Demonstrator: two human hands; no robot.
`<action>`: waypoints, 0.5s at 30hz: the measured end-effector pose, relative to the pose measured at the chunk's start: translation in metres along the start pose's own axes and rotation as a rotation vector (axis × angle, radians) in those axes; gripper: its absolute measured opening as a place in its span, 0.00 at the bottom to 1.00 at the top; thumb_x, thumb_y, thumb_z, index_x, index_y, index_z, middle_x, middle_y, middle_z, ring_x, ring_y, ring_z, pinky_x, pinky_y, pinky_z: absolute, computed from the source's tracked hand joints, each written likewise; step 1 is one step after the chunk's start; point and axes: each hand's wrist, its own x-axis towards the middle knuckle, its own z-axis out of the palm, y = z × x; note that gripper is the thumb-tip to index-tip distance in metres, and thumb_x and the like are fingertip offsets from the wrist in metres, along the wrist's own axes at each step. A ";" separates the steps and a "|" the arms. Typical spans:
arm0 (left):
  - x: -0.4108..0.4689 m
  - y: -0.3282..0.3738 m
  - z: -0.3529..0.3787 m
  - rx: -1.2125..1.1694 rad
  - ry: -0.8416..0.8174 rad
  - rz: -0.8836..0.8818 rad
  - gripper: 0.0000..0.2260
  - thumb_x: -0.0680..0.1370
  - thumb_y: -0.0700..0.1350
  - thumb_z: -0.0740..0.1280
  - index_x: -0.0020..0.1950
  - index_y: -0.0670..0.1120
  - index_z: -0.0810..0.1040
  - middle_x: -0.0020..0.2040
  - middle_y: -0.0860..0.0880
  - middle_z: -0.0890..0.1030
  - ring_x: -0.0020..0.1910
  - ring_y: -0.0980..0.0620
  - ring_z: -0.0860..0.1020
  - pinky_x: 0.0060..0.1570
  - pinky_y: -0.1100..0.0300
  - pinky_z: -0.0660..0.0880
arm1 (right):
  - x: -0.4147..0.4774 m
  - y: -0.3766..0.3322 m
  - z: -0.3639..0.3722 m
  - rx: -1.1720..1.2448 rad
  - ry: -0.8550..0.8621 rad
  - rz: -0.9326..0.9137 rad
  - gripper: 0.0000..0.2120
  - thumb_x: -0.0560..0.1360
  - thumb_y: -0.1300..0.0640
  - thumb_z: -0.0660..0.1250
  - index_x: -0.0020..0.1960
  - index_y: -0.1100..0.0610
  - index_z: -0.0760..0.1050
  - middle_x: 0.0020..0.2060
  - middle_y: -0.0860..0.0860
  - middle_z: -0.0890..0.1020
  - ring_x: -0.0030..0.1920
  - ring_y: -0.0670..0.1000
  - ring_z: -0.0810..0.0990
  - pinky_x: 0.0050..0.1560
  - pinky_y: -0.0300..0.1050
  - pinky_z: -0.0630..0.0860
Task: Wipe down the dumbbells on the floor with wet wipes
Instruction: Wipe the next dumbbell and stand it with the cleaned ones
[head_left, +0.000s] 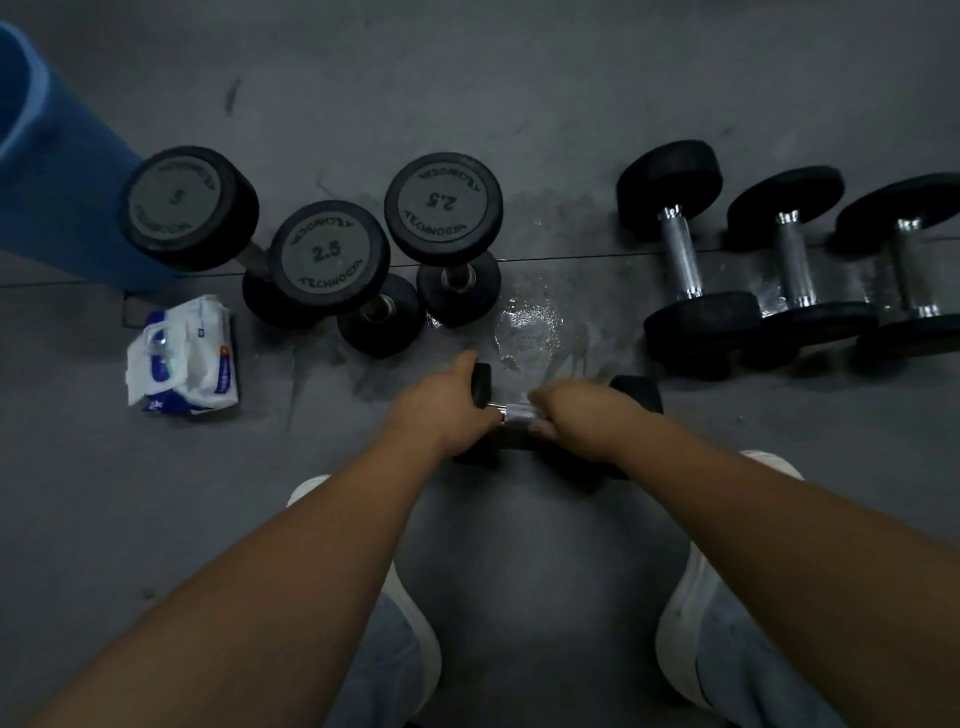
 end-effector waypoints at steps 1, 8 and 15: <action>-0.002 -0.001 0.003 -0.011 -0.025 0.020 0.42 0.72 0.57 0.72 0.79 0.52 0.53 0.71 0.42 0.71 0.67 0.41 0.73 0.63 0.53 0.71 | -0.003 -0.003 0.004 0.026 0.040 0.010 0.14 0.80 0.48 0.59 0.60 0.55 0.72 0.54 0.58 0.77 0.55 0.60 0.77 0.54 0.51 0.74; -0.009 -0.008 0.014 -0.003 -0.124 0.057 0.55 0.64 0.46 0.79 0.78 0.55 0.44 0.66 0.41 0.73 0.60 0.40 0.77 0.59 0.48 0.75 | -0.018 -0.025 0.016 0.116 0.377 0.382 0.13 0.80 0.60 0.57 0.61 0.60 0.74 0.58 0.58 0.71 0.56 0.60 0.76 0.54 0.52 0.74; 0.000 -0.009 0.014 -0.006 -0.114 0.036 0.52 0.65 0.47 0.77 0.78 0.56 0.45 0.60 0.41 0.78 0.58 0.41 0.78 0.53 0.54 0.75 | -0.006 -0.036 0.014 0.291 0.386 0.349 0.10 0.75 0.62 0.59 0.54 0.57 0.74 0.52 0.59 0.76 0.50 0.61 0.79 0.46 0.48 0.74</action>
